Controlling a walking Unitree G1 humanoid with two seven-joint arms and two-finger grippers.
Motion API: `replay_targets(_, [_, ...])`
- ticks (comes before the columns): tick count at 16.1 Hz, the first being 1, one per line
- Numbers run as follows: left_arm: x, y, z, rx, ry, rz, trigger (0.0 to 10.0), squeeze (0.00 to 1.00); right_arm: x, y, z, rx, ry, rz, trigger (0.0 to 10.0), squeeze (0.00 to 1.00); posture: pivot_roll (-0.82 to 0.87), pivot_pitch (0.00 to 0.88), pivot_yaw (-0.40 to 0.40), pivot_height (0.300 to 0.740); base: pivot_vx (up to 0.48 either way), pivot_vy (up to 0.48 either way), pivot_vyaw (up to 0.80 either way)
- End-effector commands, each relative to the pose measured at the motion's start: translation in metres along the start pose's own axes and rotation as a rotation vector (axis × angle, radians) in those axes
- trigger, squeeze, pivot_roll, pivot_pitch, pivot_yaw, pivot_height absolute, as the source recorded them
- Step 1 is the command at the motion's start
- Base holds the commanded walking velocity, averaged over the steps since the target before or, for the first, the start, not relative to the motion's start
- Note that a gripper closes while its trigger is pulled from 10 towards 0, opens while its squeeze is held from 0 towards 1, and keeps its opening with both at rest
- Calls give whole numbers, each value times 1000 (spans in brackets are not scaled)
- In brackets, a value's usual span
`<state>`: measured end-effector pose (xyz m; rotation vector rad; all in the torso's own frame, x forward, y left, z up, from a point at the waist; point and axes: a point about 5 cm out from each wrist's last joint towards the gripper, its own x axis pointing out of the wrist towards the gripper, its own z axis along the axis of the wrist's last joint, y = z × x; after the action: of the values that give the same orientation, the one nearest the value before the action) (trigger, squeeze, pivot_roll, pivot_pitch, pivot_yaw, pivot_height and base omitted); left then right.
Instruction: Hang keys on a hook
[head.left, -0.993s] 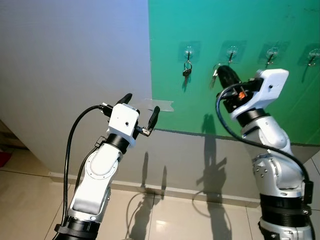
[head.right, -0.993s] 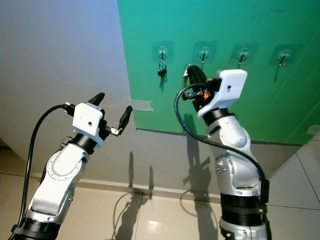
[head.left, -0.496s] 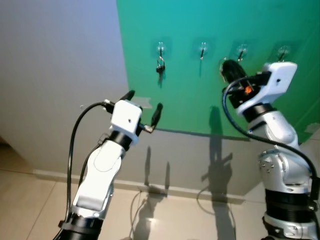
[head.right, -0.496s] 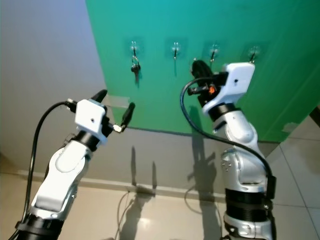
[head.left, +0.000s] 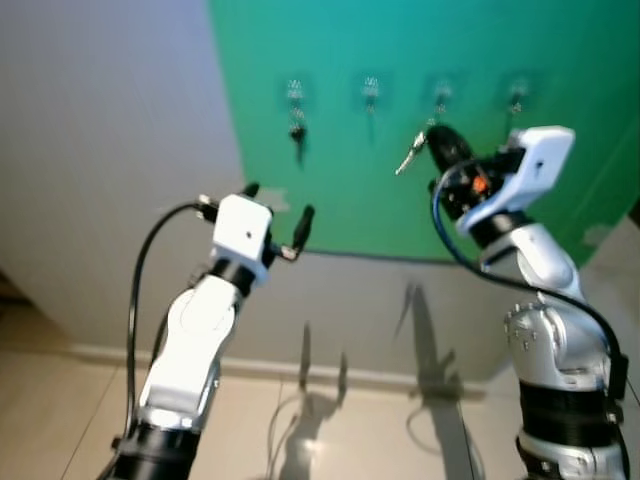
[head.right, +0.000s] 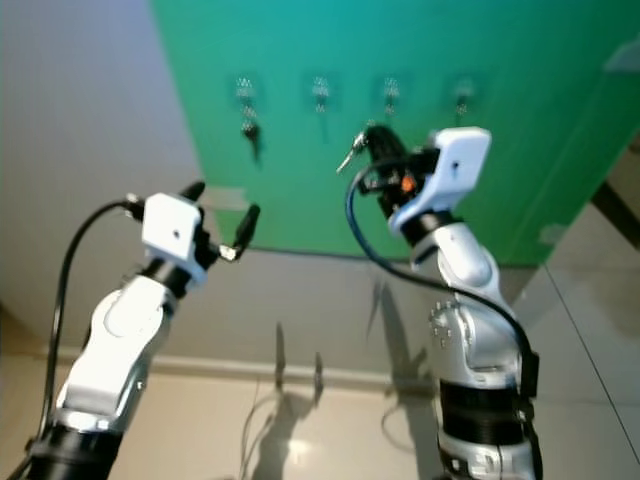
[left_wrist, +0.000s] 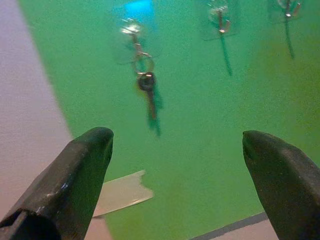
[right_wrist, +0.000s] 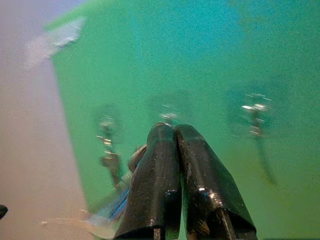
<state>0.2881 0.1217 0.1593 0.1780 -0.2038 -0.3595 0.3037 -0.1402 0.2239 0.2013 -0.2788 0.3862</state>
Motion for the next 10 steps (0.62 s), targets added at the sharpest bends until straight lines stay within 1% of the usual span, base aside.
replay_targets(1, [1, -2, 6, 1, -18, -23, 10000, 0, 2, 0, 4, 7, -10, 7, 10000, 0, -47, 0, 41, 740, 0, 0, 0])
replay_targets(3, [2, -4, 8, 0, -30, -40, 10000, 0, 6, 0, 1, 26, 0, 15, 10000, 0, -44, 0, 45, 740, 0, 0, 0])
replay_targets(7, [3, -13, 12, -8, -44, -108, 10000, 0, 29, 9, -8, 43, 31, 84, 10000, 0, -42, 0, 44, 740, 0, 0, 0])
replay_targets(8, [3, -14, 12, -10, -44, -114, 10000, 0, 31, 10, -8, 45, 34, 88, 10000, 0, -37, 0, 41, 740, 0, 0, 0])
replay_targets(10, [1, -17, 13, -19, -49, -137, 10000, 0, 44, 11, -15, 56, 52, 105, 10000, 0, -35, 0, 39, 740, 0, 0, 0])
